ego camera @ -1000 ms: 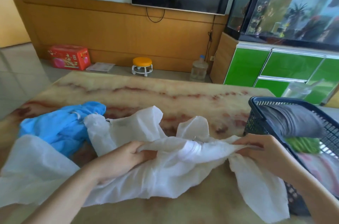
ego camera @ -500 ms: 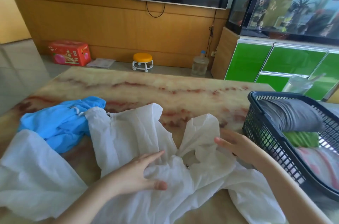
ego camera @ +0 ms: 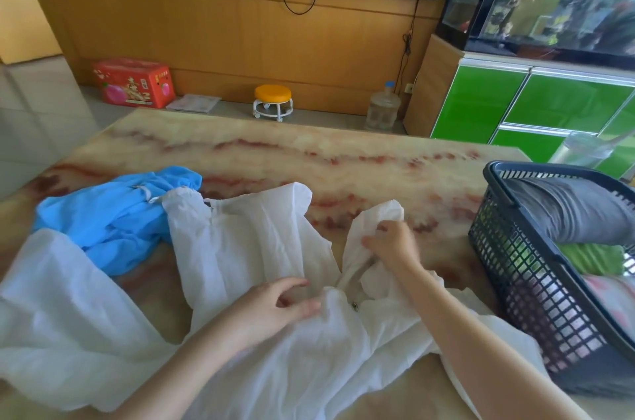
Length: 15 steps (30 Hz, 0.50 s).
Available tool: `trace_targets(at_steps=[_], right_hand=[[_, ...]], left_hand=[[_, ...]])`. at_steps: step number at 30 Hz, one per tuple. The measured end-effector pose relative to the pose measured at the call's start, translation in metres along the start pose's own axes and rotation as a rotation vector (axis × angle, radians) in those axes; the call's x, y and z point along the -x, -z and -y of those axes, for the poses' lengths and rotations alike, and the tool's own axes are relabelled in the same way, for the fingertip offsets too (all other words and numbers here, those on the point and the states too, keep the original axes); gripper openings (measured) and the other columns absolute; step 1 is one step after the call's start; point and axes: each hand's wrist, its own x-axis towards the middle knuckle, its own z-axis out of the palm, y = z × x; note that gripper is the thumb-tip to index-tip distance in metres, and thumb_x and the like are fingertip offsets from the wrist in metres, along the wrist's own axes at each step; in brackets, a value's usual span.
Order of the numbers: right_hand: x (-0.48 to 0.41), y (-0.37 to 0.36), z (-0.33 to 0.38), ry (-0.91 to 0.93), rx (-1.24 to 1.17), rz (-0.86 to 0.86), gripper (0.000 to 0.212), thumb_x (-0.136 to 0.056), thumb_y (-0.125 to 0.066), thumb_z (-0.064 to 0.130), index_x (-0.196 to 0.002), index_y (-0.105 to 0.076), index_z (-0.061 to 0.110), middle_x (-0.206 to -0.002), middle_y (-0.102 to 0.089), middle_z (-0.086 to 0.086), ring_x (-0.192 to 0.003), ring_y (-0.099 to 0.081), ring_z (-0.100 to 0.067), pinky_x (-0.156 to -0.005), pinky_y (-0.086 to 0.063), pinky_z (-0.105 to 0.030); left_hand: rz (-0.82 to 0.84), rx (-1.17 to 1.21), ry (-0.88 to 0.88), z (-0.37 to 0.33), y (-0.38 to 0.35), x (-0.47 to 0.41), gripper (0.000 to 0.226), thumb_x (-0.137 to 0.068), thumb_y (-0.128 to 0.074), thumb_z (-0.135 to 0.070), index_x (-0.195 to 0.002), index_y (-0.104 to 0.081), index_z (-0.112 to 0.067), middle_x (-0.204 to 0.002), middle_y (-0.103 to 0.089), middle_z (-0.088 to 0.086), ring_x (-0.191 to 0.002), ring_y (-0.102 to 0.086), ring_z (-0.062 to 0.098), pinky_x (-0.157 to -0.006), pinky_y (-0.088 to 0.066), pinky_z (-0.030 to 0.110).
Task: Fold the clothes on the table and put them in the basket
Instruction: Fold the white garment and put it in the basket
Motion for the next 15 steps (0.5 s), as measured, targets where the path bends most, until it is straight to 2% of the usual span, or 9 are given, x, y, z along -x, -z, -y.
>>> trace_targets(at_steps=[3,5,7,8,9,11,13,14,15], right_hand=[[-0.014,0.012,0.021,0.099,-0.251,-0.080,0.019,-0.081,-0.071,0.016,-0.101,-0.069,0.015,-0.080,-0.063,-0.001,-0.076,-0.060,-0.022,-0.059,-0.043,-0.026],[-0.024,0.022,0.044,0.201,-0.367,-0.169,0.024,-0.081,-0.071,0.013,-0.104,-0.070,0.006,-0.086,-0.067,-0.009,-0.076,-0.060,-0.020,-0.063,-0.049,-0.029],[-0.036,0.030,0.071,0.314,-0.459,-0.264,0.026,-0.085,-0.066,0.009,-0.109,-0.066,-0.002,-0.099,-0.068,-0.019,-0.083,-0.064,-0.027,-0.073,-0.052,-0.038],[-0.044,0.032,0.083,0.364,-0.478,-0.265,0.030,-0.088,-0.063,0.009,-0.115,-0.062,-0.004,-0.109,-0.066,-0.023,-0.094,-0.064,-0.032,-0.079,-0.051,-0.040],[-0.056,0.031,0.093,0.405,-0.459,-0.221,0.038,-0.092,-0.060,0.012,-0.128,-0.054,0.000,-0.124,-0.059,-0.023,-0.110,-0.059,-0.033,-0.089,-0.048,-0.040],[-0.074,0.025,0.103,0.435,-0.316,-0.023,0.068,-0.095,-0.057,0.028,-0.151,-0.020,0.020,-0.154,-0.027,-0.015,-0.140,-0.028,-0.028,-0.109,-0.031,-0.041],[-0.083,0.016,0.094,0.417,-0.134,0.149,0.086,-0.093,-0.057,0.039,-0.151,0.005,0.032,-0.160,-0.002,-0.013,-0.147,-0.007,-0.030,-0.114,-0.022,-0.043],[-0.080,0.013,0.084,0.414,-0.075,0.210,0.088,-0.092,-0.058,0.039,-0.151,0.008,0.033,-0.160,-0.002,-0.012,-0.146,-0.010,-0.029,-0.111,-0.026,-0.039],[-0.074,0.011,0.072,0.413,-0.057,0.237,0.089,-0.092,-0.059,0.038,-0.151,0.008,0.034,-0.159,-0.011,-0.010,-0.142,-0.024,-0.027,-0.104,-0.034,-0.033]], left_hand=[[0.033,-0.073,0.022,0.006,0.008,-0.003,0.064,-0.072,-0.074,-0.054,-0.128,-0.044,-0.044,-0.110,-0.051,-0.011,-0.103,-0.052,0.002,-0.081,-0.043,0.014],[-0.014,0.016,-0.010,0.005,0.013,-0.013,0.064,-0.065,-0.082,-0.046,-0.121,-0.052,-0.038,-0.103,-0.054,-0.010,-0.094,-0.053,0.000,-0.075,-0.042,0.010],[-0.183,0.156,-0.090,0.003,0.020,-0.031,0.059,-0.055,-0.085,-0.044,-0.108,-0.059,-0.035,-0.089,-0.057,-0.008,-0.079,-0.054,0.004,-0.065,-0.040,0.010],[-0.319,0.180,-0.117,0.002,0.023,-0.042,0.051,-0.058,-0.084,-0.039,-0.103,-0.060,-0.033,-0.082,-0.055,-0.008,-0.075,-0.054,0.008,-0.062,-0.040,0.014],[-0.467,0.161,-0.126,0.001,0.028,-0.054,0.044,-0.066,-0.082,-0.031,-0.104,-0.060,-0.031,-0.081,-0.054,-0.007,-0.076,-0.054,0.013,-0.064,-0.039,0.018],[-0.747,0.016,-0.126,0.000,0.040,-0.073,0.040,-0.078,-0.072,-0.018,-0.115,-0.058,-0.024,-0.094,-0.057,-0.003,-0.090,-0.054,0.019,-0.076,-0.039,0.026],[-0.906,-0.137,-0.116,0.004,0.048,-0.085,0.049,-0.079,-0.070,-0.016,-0.126,-0.053,-0.018,-0.115,-0.052,0.006,-0.108,-0.048,0.027,-0.091,-0.035,0.033],[-0.908,-0.191,-0.089,0.007,0.051,-0.087,0.055,-0.080,-0.070,-0.019,-0.131,-0.050,-0.018,-0.124,-0.045,0.009,-0.115,-0.043,0.029,-0.098,-0.031,0.036],[-0.880,-0.230,-0.077,0.011,0.053,-0.086,0.059,-0.081,-0.071,-0.023,-0.135,-0.048,-0.018,-0.130,-0.040,0.010,-0.120,-0.039,0.030,-0.103,-0.027,0.037]])
